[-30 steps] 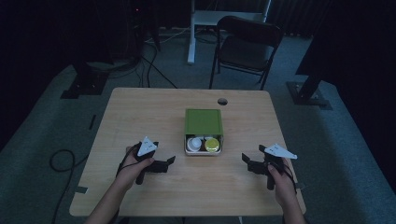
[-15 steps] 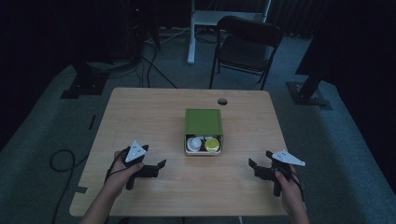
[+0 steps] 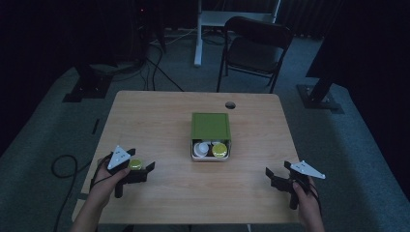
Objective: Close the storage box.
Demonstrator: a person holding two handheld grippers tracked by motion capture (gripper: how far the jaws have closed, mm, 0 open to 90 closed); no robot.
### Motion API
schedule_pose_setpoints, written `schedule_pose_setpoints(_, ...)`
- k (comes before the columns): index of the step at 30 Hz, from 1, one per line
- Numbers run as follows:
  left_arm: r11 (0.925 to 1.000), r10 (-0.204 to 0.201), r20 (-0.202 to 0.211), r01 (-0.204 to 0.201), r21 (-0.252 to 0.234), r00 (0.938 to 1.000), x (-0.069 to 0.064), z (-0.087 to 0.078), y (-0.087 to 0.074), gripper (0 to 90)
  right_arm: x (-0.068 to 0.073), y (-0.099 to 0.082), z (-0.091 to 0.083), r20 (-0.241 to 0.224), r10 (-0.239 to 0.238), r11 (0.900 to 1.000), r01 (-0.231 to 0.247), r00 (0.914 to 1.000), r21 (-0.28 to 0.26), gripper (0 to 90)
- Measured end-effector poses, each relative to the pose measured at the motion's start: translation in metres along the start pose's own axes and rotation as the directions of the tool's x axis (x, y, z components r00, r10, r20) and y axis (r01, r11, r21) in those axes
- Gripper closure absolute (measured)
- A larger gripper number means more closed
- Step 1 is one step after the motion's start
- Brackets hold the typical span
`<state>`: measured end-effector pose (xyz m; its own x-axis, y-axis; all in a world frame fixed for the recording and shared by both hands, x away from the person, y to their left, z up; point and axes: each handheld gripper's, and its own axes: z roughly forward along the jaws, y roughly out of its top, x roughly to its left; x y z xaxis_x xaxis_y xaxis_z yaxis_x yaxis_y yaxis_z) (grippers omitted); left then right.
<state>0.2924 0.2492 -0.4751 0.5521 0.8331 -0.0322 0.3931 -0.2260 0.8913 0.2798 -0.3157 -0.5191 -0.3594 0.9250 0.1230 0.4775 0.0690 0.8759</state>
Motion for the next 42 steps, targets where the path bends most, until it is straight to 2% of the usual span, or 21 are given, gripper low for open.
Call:
schedule_pose_setpoints(4, 0.9998, -0.015, -0.038, 0.015, -0.014, 0.9992, 0.010, -0.011, -0.001, 5.6, -0.003, -0.004, -0.004, 0.021, 0.011, 0.9999, -0.011, 0.9997, 0.007, 11.7)
schedule_pose_setpoints(9, 0.9994, -0.036, -0.070, 0.035, -0.006, 0.9969, 0.020, -0.021, -0.009, 5.6, -0.006, -0.010, -0.008, 0.060, 0.010, 0.9996, -0.012, 0.9981, 0.027, 11.7)
schedule_pose_setpoints(17, 0.9981, -0.051, -0.088, 0.054, 0.030, 0.9948, 0.031, -0.034, -0.028, 5.6, -0.010, -0.015, -0.013, 0.071, 0.009, 0.9994, -0.012, 0.9974, 0.033, 11.7)
schedule_pose_setpoints(23, 0.9967, -0.052, -0.135, 0.060, 0.056, 0.9895, 0.039, -0.044, -0.043, 5.6, -0.010, -0.020, -0.014, 0.074, 0.015, 0.9988, -0.018, 0.9972, 0.046, 11.7)
schedule_pose_setpoints(29, 0.9918, -0.062, -0.187, 0.082, 0.098, 0.9804, 0.046, -0.051, -0.059, 5.6, -0.010, -0.024, -0.014, 0.091, 0.010, 0.9979, -0.016, 0.9958, 0.063, 11.7)
schedule_pose_setpoints(35, 0.9827, -0.085, -0.239, 0.121, 0.141, 0.9673, 0.052, -0.053, -0.075, 5.6, -0.010, -0.026, -0.010, 0.110, 0.006, 0.9953, -0.016, 0.9939, 0.096, 11.7)
schedule_pose_setpoints(38, 0.9768, -0.076, -0.276, 0.127, 0.172, 0.9581, 0.055, -0.052, -0.080, 5.6, -0.010, -0.028, -0.007, 0.132, -0.007, 0.9924, -0.009, 0.9913, 0.122, 11.7)
schedule_pose_setpoints(40, 0.9710, -0.087, -0.289, 0.146, 0.190, 0.9534, 0.055, -0.050, -0.083, 5.6, -0.009, -0.029, -0.005, 0.139, 0.000, 0.9908, -0.019, 0.9903, 0.134, 11.6)
schedule_pose_setpoints(42, 0.9673, -0.090, -0.315, 0.158, 0.199, 0.9449, 0.056, -0.049, -0.084, 5.6, -0.010, -0.031, -0.003, 0.151, 0.000, 0.9886, -0.022, 0.9885, 0.149, 11.7)
